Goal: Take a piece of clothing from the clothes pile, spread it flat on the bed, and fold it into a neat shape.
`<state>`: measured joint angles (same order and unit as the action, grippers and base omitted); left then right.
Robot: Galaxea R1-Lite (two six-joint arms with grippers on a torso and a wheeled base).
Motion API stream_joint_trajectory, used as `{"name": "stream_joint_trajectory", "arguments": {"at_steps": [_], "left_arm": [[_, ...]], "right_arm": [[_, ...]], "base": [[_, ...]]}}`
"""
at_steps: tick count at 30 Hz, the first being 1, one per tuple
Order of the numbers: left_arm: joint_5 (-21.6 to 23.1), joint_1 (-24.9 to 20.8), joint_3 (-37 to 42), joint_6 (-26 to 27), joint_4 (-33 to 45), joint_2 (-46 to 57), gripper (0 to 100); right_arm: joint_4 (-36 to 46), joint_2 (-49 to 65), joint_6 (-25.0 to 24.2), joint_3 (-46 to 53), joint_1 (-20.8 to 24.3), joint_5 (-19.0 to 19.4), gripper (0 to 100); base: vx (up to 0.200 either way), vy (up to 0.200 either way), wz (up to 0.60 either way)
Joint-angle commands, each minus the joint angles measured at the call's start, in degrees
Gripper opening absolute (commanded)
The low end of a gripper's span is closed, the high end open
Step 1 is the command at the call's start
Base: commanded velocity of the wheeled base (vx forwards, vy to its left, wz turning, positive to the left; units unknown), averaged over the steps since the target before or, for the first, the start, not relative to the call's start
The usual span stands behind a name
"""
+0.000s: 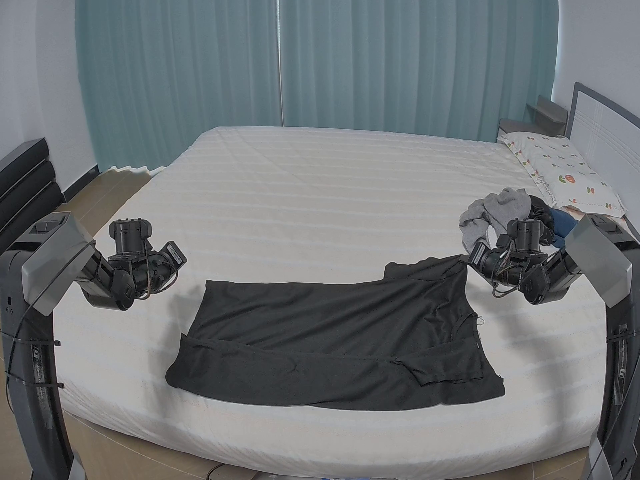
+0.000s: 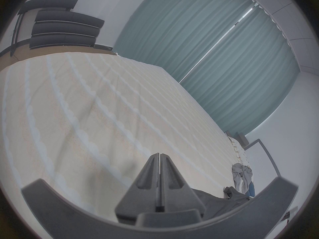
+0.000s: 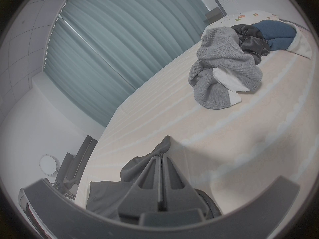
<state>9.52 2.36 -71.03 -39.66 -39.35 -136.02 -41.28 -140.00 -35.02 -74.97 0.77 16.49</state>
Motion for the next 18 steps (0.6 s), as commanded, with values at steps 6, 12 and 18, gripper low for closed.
{"name": "stream_joint_trajectory", "arguments": {"at_steps": [6,12,18], "left_arm": [[3.2,-0.4,-9.6,1.2,5.6,-4.3,100],[5.4,-1.0,-16.9,1.3,10.1,-9.7,100],[9.1,-1.8,-19.3,1.3,11.2,-12.6,100]], "right_arm": [[0.1,-0.5,0.0,0.2,0.6,0.0,0],[0.2,-0.9,0.1,-0.2,1.1,0.1,0],[0.5,-1.0,0.0,-0.7,0.9,0.0,0]], "base": [[0.0,0.0,0.0],[0.0,0.0,0.0],[0.0,0.0,0.0]]}}
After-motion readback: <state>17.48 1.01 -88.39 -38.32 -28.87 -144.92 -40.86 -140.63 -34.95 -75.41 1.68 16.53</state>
